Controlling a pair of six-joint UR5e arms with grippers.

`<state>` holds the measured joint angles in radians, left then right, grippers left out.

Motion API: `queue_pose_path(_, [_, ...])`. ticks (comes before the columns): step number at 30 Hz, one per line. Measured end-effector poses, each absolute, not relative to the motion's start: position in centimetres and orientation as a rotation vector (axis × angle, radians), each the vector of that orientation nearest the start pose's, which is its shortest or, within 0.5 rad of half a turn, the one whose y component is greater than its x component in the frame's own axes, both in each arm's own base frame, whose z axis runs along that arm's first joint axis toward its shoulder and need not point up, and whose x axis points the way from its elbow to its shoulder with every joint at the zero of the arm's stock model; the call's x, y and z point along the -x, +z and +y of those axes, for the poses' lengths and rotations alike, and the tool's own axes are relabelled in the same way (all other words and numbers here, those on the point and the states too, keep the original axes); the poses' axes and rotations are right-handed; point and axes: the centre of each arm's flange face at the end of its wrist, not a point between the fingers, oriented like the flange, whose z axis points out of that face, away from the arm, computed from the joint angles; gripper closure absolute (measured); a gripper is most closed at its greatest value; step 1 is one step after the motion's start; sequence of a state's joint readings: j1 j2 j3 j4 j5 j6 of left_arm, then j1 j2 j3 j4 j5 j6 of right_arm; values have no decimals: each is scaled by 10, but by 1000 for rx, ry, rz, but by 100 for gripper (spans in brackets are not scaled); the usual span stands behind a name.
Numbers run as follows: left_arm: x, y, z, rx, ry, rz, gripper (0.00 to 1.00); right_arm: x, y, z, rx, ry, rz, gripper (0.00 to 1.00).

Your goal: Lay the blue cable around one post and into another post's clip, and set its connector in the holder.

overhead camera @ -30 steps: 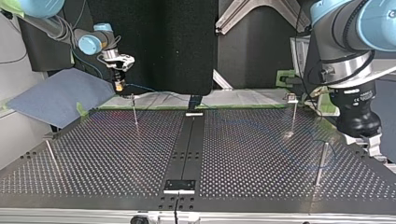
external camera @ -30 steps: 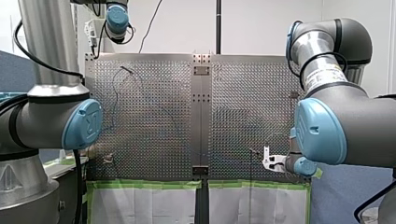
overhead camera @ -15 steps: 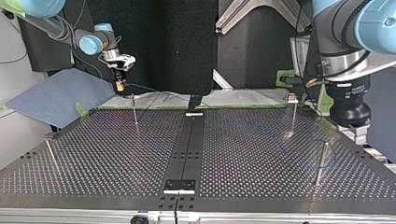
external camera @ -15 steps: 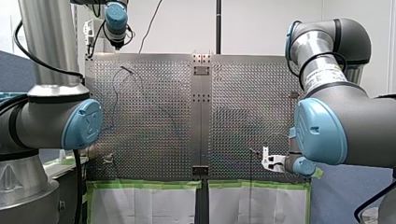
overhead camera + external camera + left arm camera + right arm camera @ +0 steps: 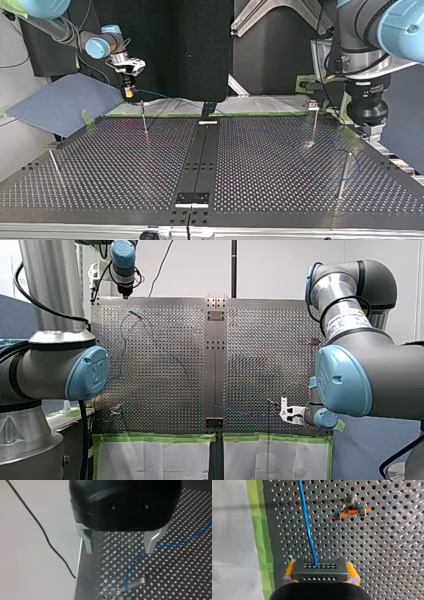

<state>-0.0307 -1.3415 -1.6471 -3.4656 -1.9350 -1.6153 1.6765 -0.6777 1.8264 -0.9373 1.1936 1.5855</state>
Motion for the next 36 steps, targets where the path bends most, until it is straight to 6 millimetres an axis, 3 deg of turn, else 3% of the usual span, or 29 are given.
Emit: queue_pose_path(36, [-321,507,-106,268,355,2005,1,-235,-45,-540,-1720,1488,-1122,100])
